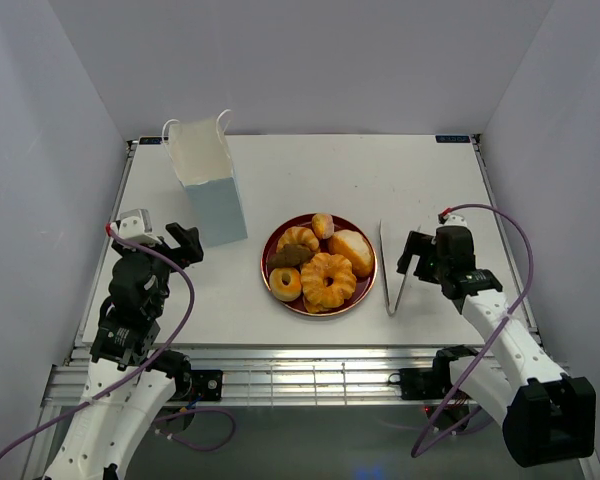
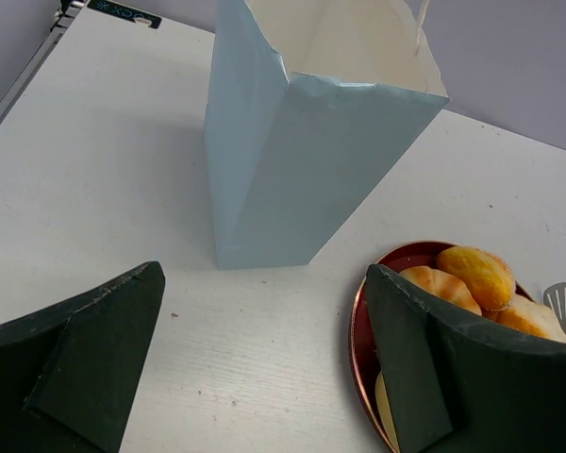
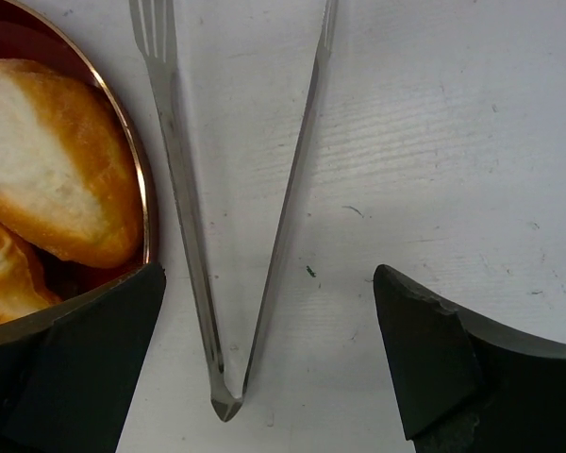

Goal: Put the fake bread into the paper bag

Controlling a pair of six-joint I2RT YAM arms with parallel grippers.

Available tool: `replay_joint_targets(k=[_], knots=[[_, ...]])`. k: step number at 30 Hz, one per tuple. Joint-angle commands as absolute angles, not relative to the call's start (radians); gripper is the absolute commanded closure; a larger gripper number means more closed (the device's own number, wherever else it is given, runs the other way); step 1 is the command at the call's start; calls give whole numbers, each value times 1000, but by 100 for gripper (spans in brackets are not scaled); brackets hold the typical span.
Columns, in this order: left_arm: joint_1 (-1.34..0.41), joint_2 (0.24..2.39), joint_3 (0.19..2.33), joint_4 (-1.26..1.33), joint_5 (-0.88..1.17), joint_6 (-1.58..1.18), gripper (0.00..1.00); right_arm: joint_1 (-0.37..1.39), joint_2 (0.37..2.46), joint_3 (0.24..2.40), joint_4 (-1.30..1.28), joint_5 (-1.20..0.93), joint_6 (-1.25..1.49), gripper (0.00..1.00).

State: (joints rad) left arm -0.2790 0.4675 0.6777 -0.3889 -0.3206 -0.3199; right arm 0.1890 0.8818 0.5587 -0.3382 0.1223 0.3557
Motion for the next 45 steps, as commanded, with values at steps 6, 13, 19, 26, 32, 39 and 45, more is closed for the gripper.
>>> replay_joint_targets(k=[6,13,19,26,32,39,45], knots=[[-293,445,669,-385,-296,-324,3,195,997,572,-307,18,288,7],[-296,443,667,-383,-290,-322,3,227,1037,583,-284,11,262,7],[-298,433,667,-380,-293,-322,3,307,1094,588,-269,43,262,10],[-302,431,666,-379,-291,-322,3,353,1161,597,-261,166,278,10],[-305,430,666,-379,-290,-321,3,353,1219,588,-215,190,302,10],[-310,428,664,-379,-285,-321,3,387,1275,589,-190,255,373,10],[-318,423,664,-377,-281,-321,3,391,1301,581,-135,264,443,10]])
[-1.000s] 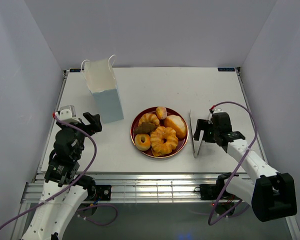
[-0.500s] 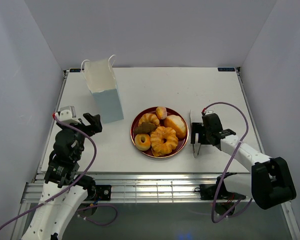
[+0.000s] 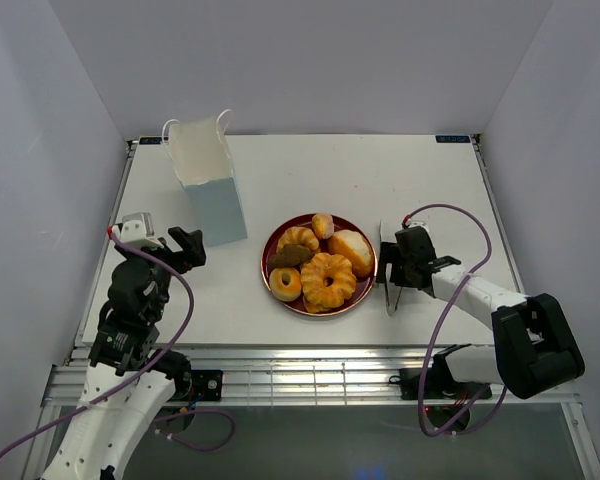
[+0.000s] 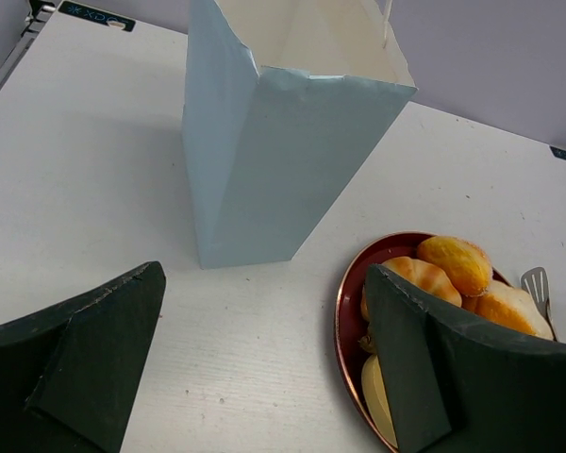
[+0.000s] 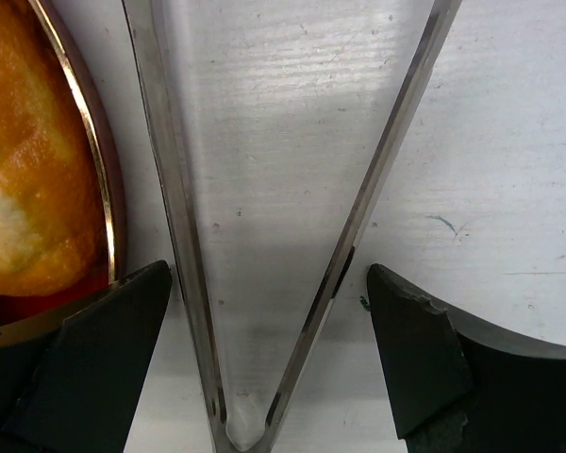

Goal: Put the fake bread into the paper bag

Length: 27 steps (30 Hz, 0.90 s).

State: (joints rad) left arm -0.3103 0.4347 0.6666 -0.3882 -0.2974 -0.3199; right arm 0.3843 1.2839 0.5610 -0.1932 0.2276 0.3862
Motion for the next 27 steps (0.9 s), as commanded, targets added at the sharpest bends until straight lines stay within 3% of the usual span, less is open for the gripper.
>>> replay_joint_targets(k=[1,6,12,27], knots=[[-318,423,663,-377,-281,-321,3,393,1305,584,-132,274,451,9],[-324,419,661,-374,-290,-318,4,394,1342,601,-144,291,518,0],[-324,403,658,-373,-304,-313,4,419,1385,626,-173,322,545,11],[-327,407,655,-370,-275,-310,5,465,1424,660,-259,383,531,18]])
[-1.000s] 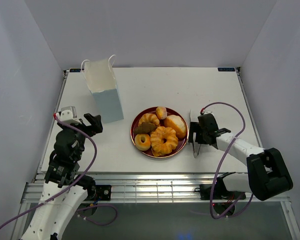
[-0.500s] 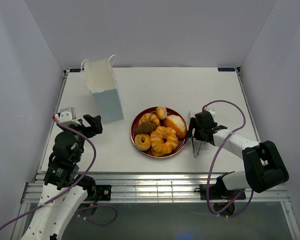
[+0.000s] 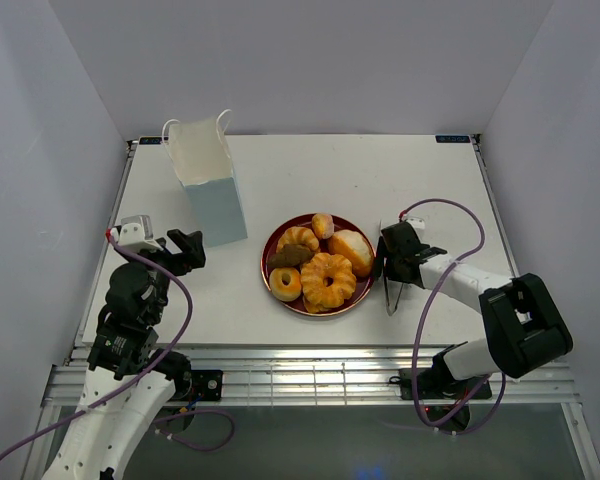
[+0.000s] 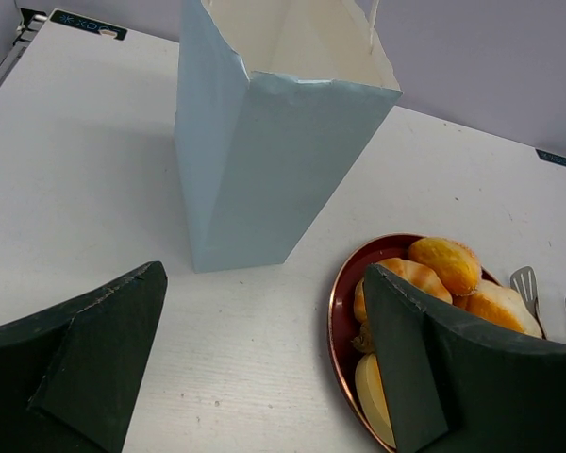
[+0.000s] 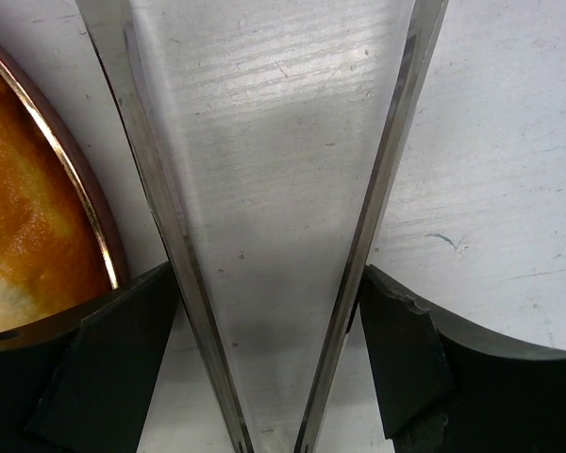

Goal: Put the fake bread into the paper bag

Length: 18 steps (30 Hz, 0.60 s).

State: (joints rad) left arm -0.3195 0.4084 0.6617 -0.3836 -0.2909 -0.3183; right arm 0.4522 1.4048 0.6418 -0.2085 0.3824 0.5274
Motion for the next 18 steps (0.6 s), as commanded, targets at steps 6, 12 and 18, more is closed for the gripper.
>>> replay_joint_targets(k=[6,12,18], knots=[[-328,405,657,-370,-270,-308,5,471,1457,664,-276,402,502,20],[-330,407,653,-367,-267,-307,5,474,1466,663,-282,379,499,23],[-331,411,652,-367,-262,-307,5,489,1463,653,-307,371,497,23]])
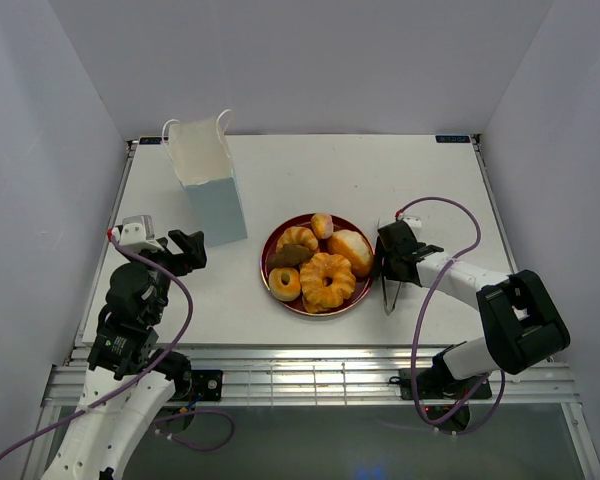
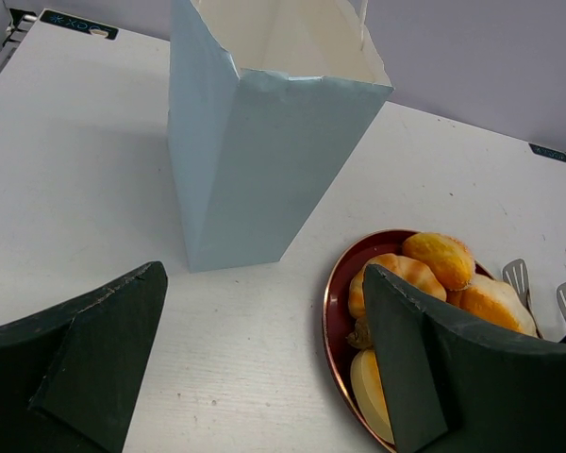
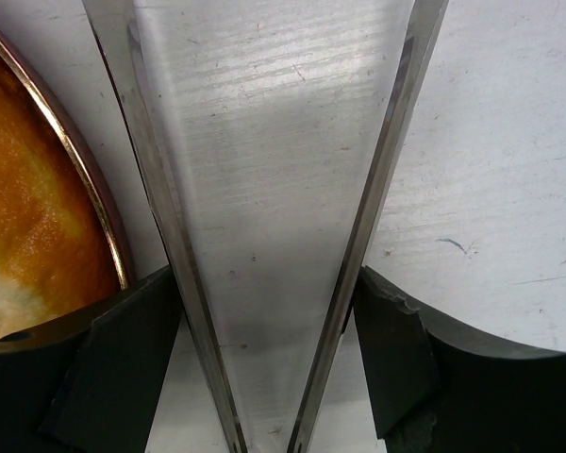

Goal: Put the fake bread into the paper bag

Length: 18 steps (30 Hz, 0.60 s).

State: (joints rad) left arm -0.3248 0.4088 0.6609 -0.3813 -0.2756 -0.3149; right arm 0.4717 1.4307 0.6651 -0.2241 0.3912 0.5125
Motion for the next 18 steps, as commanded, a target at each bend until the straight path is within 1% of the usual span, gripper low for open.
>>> replay_joint_targets(k=[1,3,4,5,8,10,11,13,15,16,18], knots=[[-331,411,652,-367,-261,-307,5,489,1460,650,-316,371,497,24],[-331,411,652,-367,-259,-307,5,489,1454,646,-324,373,499,23],[-333,413,653,-367,-259,-305,5,489,1447,643,-328,371,499,17],[-333,413,652,-365,-259,-305,5,491,1444,640,-330,371,500,15],[-333,413,652,-367,-256,-305,5,491,1434,626,-331,367,503,11],[-333,413,652,-367,-255,-305,5,492,1436,618,-334,370,509,11],[-334,413,652,-367,-255,-307,5,494,1436,615,-331,370,511,12],[-334,413,650,-367,-255,-305,5,494,1439,603,-325,371,518,18],[-334,413,650,-367,-255,-304,5,494,1442,601,-322,365,523,21],[-334,413,652,-367,-253,-305,5,495,1443,600,-322,359,531,25],[-336,414,650,-367,-253,-305,6,495,1443,598,-325,348,537,28]])
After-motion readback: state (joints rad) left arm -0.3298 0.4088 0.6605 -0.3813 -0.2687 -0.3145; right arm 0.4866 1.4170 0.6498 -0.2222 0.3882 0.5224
